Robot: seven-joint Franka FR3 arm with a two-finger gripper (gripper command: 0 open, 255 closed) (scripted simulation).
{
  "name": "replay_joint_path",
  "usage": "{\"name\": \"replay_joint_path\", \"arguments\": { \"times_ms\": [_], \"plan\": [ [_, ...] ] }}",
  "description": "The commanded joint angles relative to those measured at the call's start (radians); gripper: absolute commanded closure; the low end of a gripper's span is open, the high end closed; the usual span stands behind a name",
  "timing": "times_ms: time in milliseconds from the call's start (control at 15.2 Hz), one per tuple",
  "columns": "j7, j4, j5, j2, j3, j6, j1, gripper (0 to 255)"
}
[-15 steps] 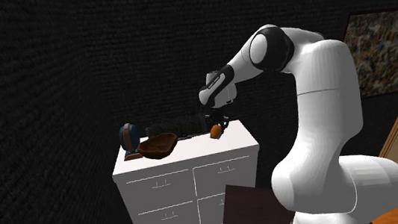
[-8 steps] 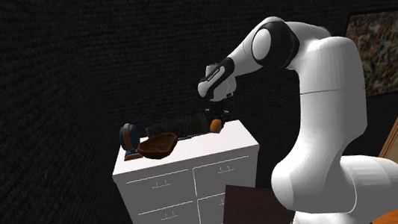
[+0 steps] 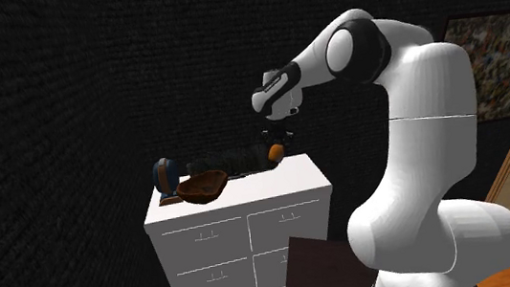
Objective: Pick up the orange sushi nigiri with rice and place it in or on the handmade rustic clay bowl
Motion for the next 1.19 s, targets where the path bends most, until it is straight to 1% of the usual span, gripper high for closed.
{"name": "replay_joint_path", "arguments": {
  "times_ms": [0, 660, 1122],
  "plan": [
    [-0.004, 0.012, 0.007, -0.011, 0.003, -0.022, -0.001, 255],
    [-0.025, 0.062, 0.038, -0.068, 0.017, -0.124, -0.01, 255],
    [0.133, 0.071, 0.019, -0.053, 0.06, -0.128, 0.098, 255]
  ]
}}
